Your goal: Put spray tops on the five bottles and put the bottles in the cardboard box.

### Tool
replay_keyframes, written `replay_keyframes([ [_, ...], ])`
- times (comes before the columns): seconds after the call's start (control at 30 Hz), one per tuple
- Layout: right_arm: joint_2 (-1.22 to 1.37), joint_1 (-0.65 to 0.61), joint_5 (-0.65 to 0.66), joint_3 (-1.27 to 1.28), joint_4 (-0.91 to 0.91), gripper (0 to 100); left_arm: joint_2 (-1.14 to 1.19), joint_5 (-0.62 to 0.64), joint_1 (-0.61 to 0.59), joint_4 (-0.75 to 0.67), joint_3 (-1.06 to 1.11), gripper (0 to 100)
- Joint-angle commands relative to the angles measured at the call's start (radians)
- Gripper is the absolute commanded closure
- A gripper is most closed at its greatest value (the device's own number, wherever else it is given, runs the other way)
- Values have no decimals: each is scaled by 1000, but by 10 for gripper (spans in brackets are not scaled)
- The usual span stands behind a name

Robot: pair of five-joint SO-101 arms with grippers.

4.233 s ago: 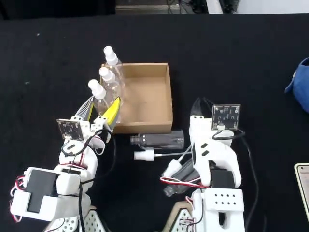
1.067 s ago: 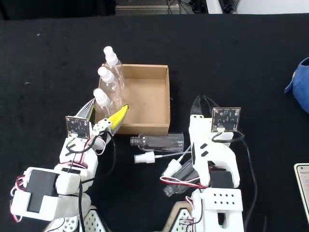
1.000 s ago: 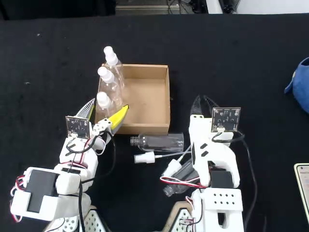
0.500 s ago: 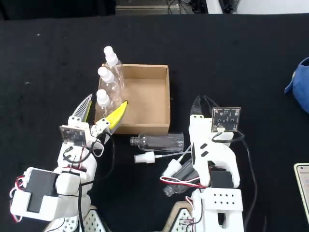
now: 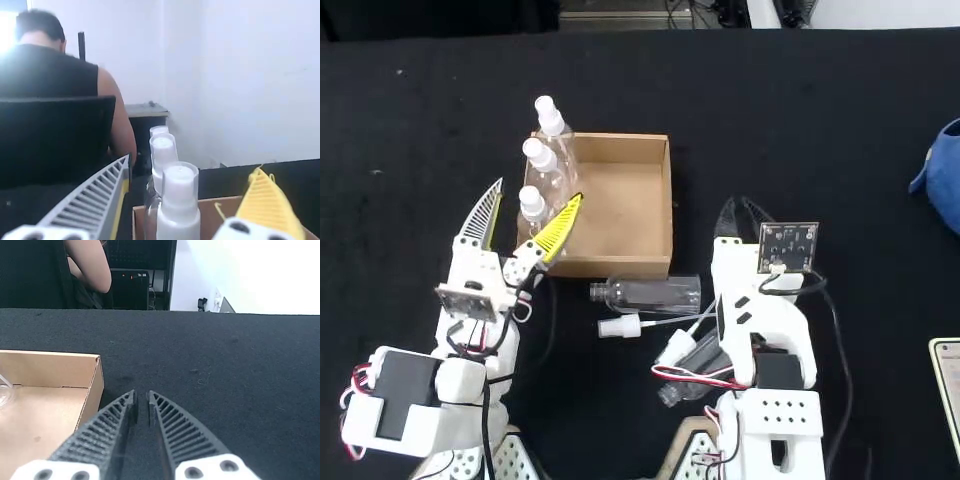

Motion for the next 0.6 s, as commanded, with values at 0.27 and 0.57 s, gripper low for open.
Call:
replay_keyframes([
  [0.27, -36, 11, 12, -7, -32, 983, -288, -43, -13, -34, 18, 777],
  [0.57, -36, 11, 12, -5, -32, 983, -402, -43, -13, -34, 15, 777],
])
